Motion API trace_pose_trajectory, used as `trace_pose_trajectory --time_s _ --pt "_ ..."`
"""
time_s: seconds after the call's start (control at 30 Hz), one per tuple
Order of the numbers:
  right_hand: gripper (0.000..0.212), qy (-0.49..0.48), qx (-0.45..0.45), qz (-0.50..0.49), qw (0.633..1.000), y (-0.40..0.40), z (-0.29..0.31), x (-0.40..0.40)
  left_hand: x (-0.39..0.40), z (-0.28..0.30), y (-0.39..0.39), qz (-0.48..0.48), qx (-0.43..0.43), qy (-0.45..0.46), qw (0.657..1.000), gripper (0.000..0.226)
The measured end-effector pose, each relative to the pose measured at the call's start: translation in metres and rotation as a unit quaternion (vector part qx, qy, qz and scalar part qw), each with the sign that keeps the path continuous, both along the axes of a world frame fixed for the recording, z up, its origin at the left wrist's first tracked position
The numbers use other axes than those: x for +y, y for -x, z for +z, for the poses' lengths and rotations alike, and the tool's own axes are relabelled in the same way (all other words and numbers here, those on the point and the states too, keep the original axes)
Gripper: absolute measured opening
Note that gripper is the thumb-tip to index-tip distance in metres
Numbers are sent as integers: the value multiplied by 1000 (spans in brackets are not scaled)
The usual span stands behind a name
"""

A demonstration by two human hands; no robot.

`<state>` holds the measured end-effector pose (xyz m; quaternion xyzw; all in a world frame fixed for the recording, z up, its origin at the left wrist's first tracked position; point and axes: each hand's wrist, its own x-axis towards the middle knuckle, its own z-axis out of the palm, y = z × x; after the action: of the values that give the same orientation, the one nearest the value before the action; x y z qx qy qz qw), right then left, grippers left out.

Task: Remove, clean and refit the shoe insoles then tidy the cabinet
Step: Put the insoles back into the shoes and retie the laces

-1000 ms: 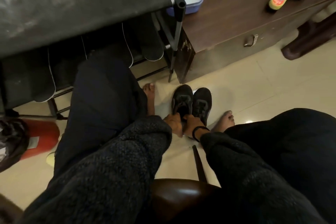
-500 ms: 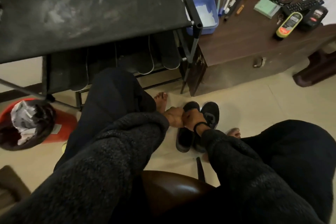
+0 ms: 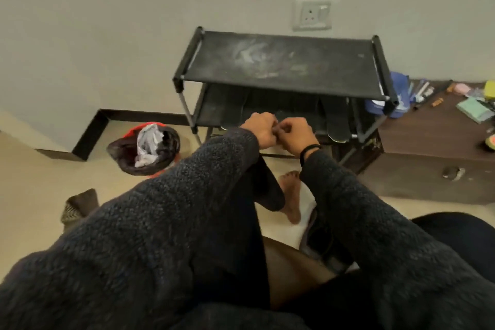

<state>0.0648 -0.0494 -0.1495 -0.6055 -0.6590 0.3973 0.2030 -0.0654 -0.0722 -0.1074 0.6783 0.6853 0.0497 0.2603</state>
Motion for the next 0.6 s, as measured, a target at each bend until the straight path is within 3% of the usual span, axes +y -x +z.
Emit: trace_pose_trajectory --time_s 0.13,0.23,0.33,0.47,0.6 --pt "9 -35 23 30 999 68 35 -3 -17 23 68 84 -42 -46 995 40" --pt "11 -6 17 67 998 122 39 -8 -38 24 119 134 -96 -46 985 30" --pt "14 57 12 93 994 179 20 -15 -61 4 168 187 -132 -34 973 21" --pt "20 151 -4 112 982 235 -18 -37 -86 -48 210 258 -172 19 950 34" --pt "24 176 -97 122 972 258 -76 -55 -98 -108 231 289 -179 80 937 34"
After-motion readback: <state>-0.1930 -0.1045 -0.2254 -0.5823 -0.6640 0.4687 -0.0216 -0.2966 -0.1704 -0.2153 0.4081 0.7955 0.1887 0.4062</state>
